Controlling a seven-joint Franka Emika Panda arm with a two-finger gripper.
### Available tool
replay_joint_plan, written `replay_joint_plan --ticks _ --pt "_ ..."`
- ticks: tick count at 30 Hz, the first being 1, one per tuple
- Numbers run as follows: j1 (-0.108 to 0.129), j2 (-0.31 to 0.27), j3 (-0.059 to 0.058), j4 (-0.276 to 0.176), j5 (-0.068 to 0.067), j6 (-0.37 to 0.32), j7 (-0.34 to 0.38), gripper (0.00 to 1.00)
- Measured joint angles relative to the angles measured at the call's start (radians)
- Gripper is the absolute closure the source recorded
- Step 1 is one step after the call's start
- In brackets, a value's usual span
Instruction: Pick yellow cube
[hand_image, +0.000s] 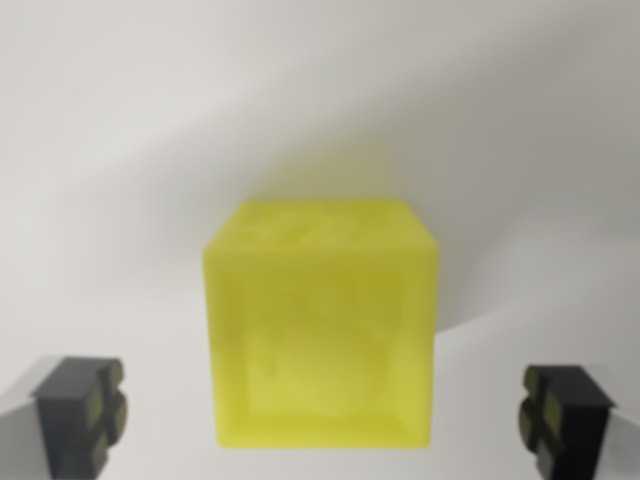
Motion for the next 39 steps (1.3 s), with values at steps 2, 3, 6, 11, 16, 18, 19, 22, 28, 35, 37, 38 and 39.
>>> replay_joint_plan --ticks 2,3,6,11,16,18,19,22,28,35,37,38,39 --pt "0.0 0.0 0.0 0.0 0.0 0.0 0.0 0.0" --pt "0.0 0.001 0.0 0.0 0.001 0.0 0.0 0.0" --pt "0.0 0.011 0.0 0.002 0.004 0.009 -0.002 0.0" --pt "0.002 0.056 0.002 0.01 0.019 0.044 -0.012 0.0" --pt "0.005 0.104 0.005 0.021 0.041 0.081 -0.028 0.0" --pt "0.006 0.123 0.006 0.026 0.052 0.095 -0.036 0.0" --pt "0.006 0.133 0.007 0.028 0.058 0.102 -0.041 0.0" --pt "0.007 0.161 0.011 0.037 0.076 0.123 -0.055 0.0" --pt "0.045 0.193 0.0 0.049 0.189 0.141 -0.14 1.0" --pt "0.054 0.154 -0.015 0.037 0.166 0.114 -0.12 1.0" --pt "0.053 0.135 -0.019 0.032 0.141 0.1 -0.101 1.0" --pt "0.05 0.125 -0.02 0.029 0.128 0.094 -0.091 1.0" --pt "0.047 0.116 -0.019 0.026 0.114 0.087 -0.08 1.0"
